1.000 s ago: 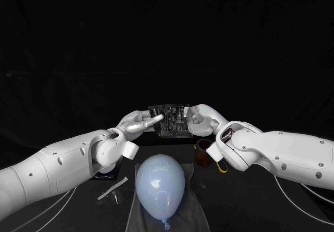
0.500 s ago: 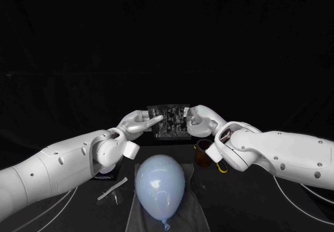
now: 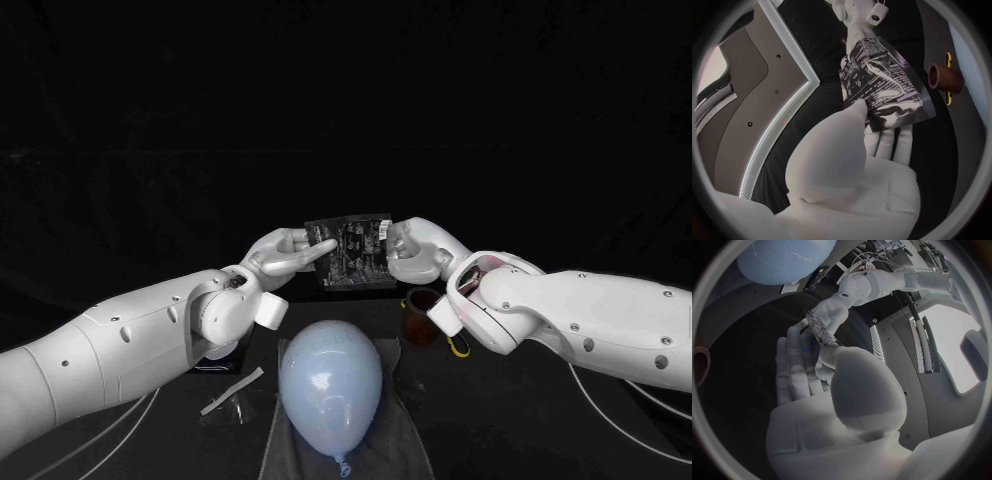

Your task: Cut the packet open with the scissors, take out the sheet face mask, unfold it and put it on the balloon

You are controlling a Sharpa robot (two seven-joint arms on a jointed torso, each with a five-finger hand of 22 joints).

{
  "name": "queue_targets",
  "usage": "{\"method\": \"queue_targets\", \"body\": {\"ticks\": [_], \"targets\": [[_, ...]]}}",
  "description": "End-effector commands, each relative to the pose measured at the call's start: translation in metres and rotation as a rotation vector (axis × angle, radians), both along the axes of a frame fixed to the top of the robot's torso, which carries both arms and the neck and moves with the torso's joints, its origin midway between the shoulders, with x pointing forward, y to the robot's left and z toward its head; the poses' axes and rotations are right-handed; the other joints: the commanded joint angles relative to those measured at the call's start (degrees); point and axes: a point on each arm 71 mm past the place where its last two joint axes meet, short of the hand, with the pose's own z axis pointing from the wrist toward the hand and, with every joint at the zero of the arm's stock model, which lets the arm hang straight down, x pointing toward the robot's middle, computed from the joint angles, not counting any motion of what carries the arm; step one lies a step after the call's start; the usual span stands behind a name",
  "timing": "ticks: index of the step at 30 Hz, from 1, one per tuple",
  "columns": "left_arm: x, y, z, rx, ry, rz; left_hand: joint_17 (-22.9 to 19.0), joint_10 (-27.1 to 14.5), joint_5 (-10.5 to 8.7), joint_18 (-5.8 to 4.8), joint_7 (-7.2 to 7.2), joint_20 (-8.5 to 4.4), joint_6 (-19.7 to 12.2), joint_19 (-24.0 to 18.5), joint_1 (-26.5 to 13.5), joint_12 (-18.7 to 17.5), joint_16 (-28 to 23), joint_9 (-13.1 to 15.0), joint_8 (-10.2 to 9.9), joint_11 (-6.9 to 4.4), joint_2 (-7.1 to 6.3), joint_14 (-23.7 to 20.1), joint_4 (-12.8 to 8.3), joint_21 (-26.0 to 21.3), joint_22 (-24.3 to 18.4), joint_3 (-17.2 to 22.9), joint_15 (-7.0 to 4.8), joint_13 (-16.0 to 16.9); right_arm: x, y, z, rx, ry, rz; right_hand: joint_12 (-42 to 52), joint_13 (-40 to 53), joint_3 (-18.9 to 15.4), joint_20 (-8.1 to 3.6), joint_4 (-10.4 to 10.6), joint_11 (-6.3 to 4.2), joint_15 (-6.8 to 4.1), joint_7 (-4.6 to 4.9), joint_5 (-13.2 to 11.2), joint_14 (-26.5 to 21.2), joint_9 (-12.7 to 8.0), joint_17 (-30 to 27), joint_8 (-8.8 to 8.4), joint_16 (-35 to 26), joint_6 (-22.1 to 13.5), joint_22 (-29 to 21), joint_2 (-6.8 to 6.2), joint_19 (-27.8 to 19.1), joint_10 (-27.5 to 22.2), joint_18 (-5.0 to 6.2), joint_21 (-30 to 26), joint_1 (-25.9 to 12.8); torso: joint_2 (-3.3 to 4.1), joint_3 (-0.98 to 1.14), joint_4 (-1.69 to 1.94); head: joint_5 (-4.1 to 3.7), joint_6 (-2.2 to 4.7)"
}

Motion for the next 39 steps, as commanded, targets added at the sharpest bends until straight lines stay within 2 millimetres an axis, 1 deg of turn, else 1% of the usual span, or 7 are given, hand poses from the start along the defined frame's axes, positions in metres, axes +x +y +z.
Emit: {"method": "queue_targets", "body": {"ticks": [1,10,22,27,33,37,39], "targets": [[0.004,0.01,0.003,-0.008,-0.022,0.054,0.1,0.4,0.39,0.82,-0.22,-0.1,0.1,0.3,-0.4,-0.5,-0.4,1.2,0.2,-0.16,0.24,0.4,0.0,0.1,0.0,0.7,-0.06,-0.1,0.0,-0.005,-0.001,-0.01,-0.003,-0.009,-0.3,-0.1,14.5,0.17,-14.7,-0.55,0.24,0.35,0.2,-0.3,0.0,-0.1,0.08,-0.2,-0.5,0.0,1.43,0.0,0.7,1.11,0.1,1.1,0.05,-0.01,-0.05,-0.08,-0.04],[0.006,0.015,0.002,0.006,-0.022,0.081,0.3,0.9,0.39,0.9,0.09,-0.07,0.1,0.5,-0.9,-0.7,-0.5,1.6,0.5,-0.17,-0.43,0.7,0.1,0.1,0.0,1.3,-0.16,-0.1,-0.002,-0.011,0.001,-0.008,-0.007,-0.021,-0.8,-0.3,14.6,0.28,-14.8,-0.34,0.42,0.55,0.2,-0.7,-0.1,-0.3,-0.19,-0.4,-0.8,0.0,1.42,-0.3,0.3,1.06,0.1,1.2,0.01,0.02,-0.01,-0.3,-0.14],[0.007,0.017,0.003,0.023,-0.036,0.114,0.6,1.6,0.39,1.12,0.07,-0.1,0.3,1.0,-1.1,-0.8,-0.6,2.0,0.9,-0.35,-0.65,1.2,0.0,0.3,0.1,2.2,-0.32,-0.1,-0.004,-0.015,0.002,-0.004,-0.007,-0.027,-3.1,-1.8,15.0,1.03,-15.0,0.98,1.68,1.78,0.2,-3.8,-0.3,-2.0,-1.55,-0.6,-2.6,-0.1,1.48,-2.4,-2.8,0.59,-0.5,1.2,0.02,0.01,-0.04,-0.32,-0.11],[0.008,0.018,0.003,0.028,-0.041,0.124,0.6,1.7,0.39,1.18,0.03,-0.11,0.4,1.1,-1.1,-0.9,-0.7,2.1,1.0,-0.4,-0.67,1.3,0.0,0.3,0.1,2.4,-0.35,-0.1,-0.005,-0.019,0.004,-0.002,-0.009,-0.032,-4.0,-2.6,14.7,1.27,-15.0,1.58,2.2,2.37,0.2,-5.0,-0.4,-2.7,-2.09,-0.7,-3.4,0.0,1.12,-3.2,-4.3,0.4,-0.5,0.9,0.01,-0.01,0.0,-0.4,-0.09],[0.007,0.018,0.003,0.033,-0.047,0.125,0.7,1.8,0.39,1.26,0.03,-0.11,0.4,1.2,-1.1,-1.0,-0.8,2.3,1.1,-0.47,-0.67,1.4,-0.1,0.4,0.1,2.8,-0.4,-0.1,-0.005,-0.021,0.005,0.0,-0.009,-0.037,-4.2,-3.3,12.5,1.23,-14.7,1.99,2.43,2.89,0.2,-5.8,-0.4,-3.4,-2.29,-0.6,-3.9,0.7,0.15,-3.7,-5.0,0.37,0.2,0.0,0.02,0.01,0.01,-0.4,-0.07],[0.007,0.017,0.003,0.037,-0.051,0.127,0.8,2.0,0.39,1.32,0.05,-0.11,0.4,1.3,-1.0,-1.1,-0.9,2.6,1.3,-0.51,-0.64,1.5,-0.2,0.4,0.1,3.3,-0.41,0.0,-0.005,-0.022,0.005,-0.001,-0.007,-0.039,-4.0,-4.0,9.0,1.3,-14.0,2.2,2.51,3.18,0.5,-6.1,-0.2,-3.9,-2.09,-0.4,-4.2,1.0,-0.55,-4.1,-5.5,0.4,0.7,-0.9,0.03,0.0,0.0,-0.4,-0.04],[0.007,0.017,0.003,0.037,-0.053,0.129,0.8,2.0,0.4,1.35,0.09,-0.1,0.4,1.4,-1.1,-1.2,-1.0,2.7,1.4,-0.53,-0.65,1.5,-0.2,0.4,0.1,3.5,-0.43,0.0,-0.005,-0.022,0.006,-0.005,-0.006,-0.039,-3.9,-4.1,8.9,1.25,-14.1,2.09,2.38,3.07,0.5,-6.1,-0.1,-4.0,-2.02,-0.4,-4.2,1.0,-0.06,-4.2,-5.5,0.52,0.7,-0.3,0.04,-0.01,0.01,-0.3,-0.04]]}}
